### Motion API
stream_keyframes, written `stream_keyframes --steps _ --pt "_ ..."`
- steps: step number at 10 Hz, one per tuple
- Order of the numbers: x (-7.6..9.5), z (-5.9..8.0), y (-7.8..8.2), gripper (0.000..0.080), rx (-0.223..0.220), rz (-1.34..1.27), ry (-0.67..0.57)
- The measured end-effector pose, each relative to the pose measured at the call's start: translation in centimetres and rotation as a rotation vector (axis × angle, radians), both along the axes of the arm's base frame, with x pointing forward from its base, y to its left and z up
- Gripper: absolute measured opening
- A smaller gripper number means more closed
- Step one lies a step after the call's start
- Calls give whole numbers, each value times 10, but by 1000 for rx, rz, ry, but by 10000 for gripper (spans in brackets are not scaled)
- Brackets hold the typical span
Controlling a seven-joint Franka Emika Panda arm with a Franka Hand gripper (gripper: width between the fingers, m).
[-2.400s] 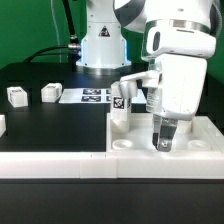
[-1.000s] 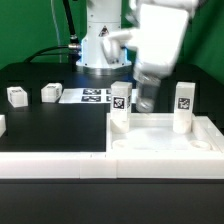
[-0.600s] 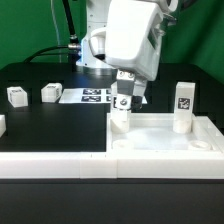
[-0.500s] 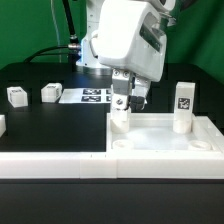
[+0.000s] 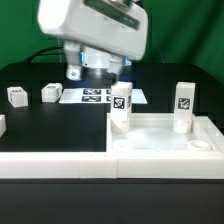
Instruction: Assemble square table
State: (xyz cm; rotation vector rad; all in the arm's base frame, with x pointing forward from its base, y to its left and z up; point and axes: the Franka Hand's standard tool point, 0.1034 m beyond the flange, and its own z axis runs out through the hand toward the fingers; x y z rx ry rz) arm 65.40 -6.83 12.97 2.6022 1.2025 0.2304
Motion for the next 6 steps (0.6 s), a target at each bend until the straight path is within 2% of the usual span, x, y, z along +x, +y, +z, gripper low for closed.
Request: stream_keyframes --steps 1,3,6 --pt "-3 8 -18 649 42 -119 -10" --pt "-2 3 -9 649 70 -213 -24" --pt "-2 3 -8 649 123 -392 -53"
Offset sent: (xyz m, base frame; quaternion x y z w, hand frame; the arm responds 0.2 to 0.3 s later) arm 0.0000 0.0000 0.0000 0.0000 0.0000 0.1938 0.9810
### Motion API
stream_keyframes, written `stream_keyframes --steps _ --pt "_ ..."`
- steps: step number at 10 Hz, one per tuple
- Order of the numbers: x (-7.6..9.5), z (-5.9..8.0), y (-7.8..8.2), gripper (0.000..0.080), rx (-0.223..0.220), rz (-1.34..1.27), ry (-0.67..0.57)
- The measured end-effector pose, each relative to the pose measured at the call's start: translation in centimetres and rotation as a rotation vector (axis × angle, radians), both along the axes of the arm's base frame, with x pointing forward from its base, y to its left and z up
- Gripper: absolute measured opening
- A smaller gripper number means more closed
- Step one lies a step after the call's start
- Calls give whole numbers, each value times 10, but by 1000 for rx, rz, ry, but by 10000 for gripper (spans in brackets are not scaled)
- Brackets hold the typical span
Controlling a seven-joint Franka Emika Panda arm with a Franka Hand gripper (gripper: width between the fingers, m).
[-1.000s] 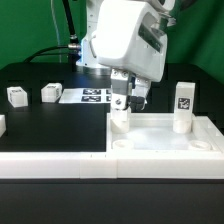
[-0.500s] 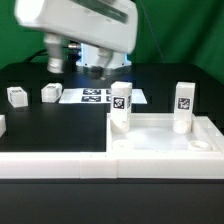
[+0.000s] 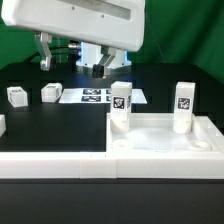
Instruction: Assemble square table
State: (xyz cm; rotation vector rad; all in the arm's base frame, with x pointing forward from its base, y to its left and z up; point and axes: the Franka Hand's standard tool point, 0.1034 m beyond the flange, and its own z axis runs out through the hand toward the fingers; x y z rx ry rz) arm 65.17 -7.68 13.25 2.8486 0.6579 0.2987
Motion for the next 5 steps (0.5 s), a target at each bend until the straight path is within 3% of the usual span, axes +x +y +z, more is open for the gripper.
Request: stream_keyframes --steps 1,3,5 --pt "-3 -1 -3 649 24 -64 -7" --pt "-39 -5 -37 649 101 -236 10" --pt "-74 -22 -60 649 176 -435 65"
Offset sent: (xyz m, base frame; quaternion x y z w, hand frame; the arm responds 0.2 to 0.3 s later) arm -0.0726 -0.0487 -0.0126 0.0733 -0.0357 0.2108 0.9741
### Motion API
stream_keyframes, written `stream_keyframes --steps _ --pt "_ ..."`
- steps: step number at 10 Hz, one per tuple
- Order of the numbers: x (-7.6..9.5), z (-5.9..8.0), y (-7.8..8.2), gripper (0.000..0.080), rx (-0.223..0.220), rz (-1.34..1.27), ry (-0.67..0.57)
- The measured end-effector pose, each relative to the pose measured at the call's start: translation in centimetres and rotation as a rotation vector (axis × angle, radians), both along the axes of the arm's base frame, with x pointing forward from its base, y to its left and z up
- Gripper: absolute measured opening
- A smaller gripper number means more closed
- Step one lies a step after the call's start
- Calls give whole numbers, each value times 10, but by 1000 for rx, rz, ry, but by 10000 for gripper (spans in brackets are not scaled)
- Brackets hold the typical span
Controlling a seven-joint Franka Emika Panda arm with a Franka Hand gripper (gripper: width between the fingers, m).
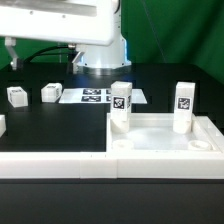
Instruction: Assemble square table
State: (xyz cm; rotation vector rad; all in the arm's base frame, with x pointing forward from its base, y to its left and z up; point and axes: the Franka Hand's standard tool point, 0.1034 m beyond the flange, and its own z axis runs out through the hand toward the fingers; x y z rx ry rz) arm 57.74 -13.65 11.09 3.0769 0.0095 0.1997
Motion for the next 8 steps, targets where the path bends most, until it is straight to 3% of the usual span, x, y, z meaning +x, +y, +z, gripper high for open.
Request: stream_keyframes --steps 1,5,6,8 --pt "-7 -4 1 649 28 -54 50" --pt "-3 -2 4 649 28 -45 45" --pt "-11 -5 8 649 50 -52 107" --pt "-57 -19 6 649 111 -111 324"
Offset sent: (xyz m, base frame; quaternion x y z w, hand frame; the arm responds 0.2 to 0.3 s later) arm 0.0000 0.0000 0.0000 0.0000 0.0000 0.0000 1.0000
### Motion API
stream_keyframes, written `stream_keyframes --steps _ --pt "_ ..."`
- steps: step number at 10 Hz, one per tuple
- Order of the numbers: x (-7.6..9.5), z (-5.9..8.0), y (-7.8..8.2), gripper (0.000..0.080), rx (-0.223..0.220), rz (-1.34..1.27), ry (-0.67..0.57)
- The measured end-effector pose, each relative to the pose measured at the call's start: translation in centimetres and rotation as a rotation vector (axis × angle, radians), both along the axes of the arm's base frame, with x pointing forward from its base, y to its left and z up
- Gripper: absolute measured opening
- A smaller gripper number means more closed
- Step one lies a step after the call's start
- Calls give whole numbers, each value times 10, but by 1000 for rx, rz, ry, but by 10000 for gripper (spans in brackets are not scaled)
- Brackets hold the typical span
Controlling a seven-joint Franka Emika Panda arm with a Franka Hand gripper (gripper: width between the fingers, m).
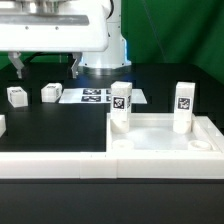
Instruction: Assemble square table
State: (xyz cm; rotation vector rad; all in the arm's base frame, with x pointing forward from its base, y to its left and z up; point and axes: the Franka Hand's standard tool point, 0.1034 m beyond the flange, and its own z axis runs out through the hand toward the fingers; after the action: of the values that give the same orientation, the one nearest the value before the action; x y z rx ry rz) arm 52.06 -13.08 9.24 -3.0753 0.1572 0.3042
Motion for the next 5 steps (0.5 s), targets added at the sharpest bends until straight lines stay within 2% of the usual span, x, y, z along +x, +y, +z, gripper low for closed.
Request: stream_keyframes --steps 1,2,3,5 --pt "-22 -6 -1 649 39 -31 99" --pt "-32 -10 -7 649 86 -87 176" --pt "-28 -11 -12 649 88 -82 217" --pt "-34 -12 -5 649 127 -75 337"
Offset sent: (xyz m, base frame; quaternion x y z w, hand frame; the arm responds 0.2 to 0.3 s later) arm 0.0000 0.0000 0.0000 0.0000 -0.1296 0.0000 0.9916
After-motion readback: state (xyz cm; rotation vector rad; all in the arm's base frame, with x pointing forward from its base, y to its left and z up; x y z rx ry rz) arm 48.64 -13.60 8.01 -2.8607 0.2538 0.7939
